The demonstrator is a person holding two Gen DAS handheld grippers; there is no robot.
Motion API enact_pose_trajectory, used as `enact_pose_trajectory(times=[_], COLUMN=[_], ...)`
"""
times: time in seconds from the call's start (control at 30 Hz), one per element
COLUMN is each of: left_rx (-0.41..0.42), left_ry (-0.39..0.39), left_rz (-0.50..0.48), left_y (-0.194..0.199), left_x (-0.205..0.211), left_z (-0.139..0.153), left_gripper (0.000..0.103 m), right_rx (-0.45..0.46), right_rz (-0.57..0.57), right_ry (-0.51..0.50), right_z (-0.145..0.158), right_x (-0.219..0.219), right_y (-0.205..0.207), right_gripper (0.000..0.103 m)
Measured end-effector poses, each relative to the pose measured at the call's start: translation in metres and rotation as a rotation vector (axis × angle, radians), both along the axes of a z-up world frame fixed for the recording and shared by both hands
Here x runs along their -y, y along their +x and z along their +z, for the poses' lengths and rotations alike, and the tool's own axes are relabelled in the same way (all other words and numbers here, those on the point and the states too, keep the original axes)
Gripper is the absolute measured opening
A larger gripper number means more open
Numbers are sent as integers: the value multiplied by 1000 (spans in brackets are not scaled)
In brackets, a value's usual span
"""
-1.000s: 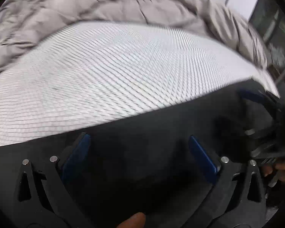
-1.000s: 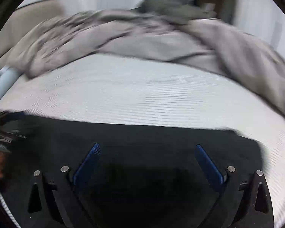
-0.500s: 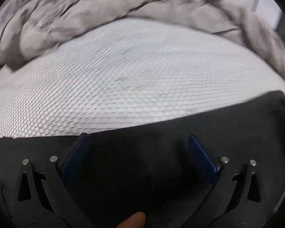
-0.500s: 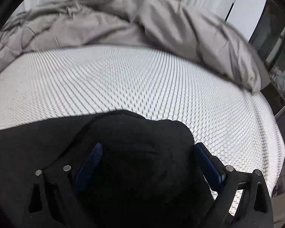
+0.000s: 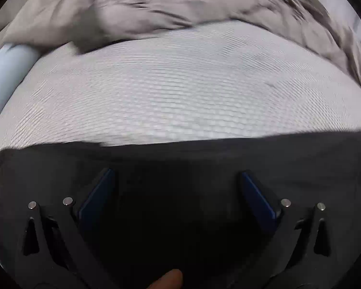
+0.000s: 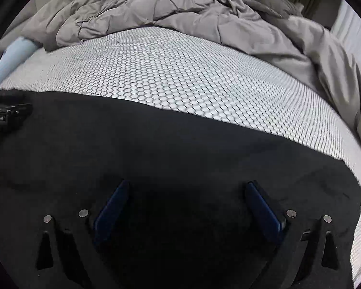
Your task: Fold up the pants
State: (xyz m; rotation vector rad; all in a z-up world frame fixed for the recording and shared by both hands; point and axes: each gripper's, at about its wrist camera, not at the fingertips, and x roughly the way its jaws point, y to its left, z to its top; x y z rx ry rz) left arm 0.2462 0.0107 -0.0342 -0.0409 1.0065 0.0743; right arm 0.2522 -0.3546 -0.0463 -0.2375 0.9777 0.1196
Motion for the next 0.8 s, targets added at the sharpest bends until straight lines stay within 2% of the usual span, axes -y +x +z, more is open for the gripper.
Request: enact_pose_trajectory(times=[0.03, 0.07, 0.13, 0.23, 0.3, 0.4, 0.47, 0.53, 0.57, 0.63, 0.7, 0.8], left_rx=[7, 6, 19, 132, 167, 131, 71, -1, 3, 33, 50, 78], left_ry=[32, 42, 40, 61, 76, 53, 31, 25, 12, -10, 3, -13], left_rz=[44, 49, 1, -48, -9, 106, 184, 284, 300, 319, 323, 289], left_y=[-2, 1, -2, -23, -36, -41, -39, -31, -34, -42, -50, -70], left_x=[-8, -12, -13, -22, -38, -82, -115, -154, -164, -182, -189, -185], left_z=[0, 0, 7, 39, 49, 43, 30, 11, 8, 9, 13, 33], left_gripper=[103, 103, 102, 102, 102, 102, 92, 70, 65, 43, 37, 37], right_rx=[-5, -10, -7, -1, -1, 3, 4, 1, -1, -2, -2, -3], right_rz=[-7, -9, -7, -7, -13, -11, -9, -7, -7, -6, -6, -5], right_ry=[13, 20, 5, -2, 4, -1, -1, 4, 7, 6, 1, 15], right_z=[0, 0, 3, 2, 2, 1, 1, 1, 1, 2, 2, 2], right_x=[2, 8, 1, 7, 8, 12, 12, 14, 15, 15, 14, 16], right_y=[1, 7, 4, 9, 7, 10, 9, 9, 10, 9, 9, 10], right_gripper=[101, 101, 101, 102, 101, 101, 101, 101, 101, 102, 102, 102])
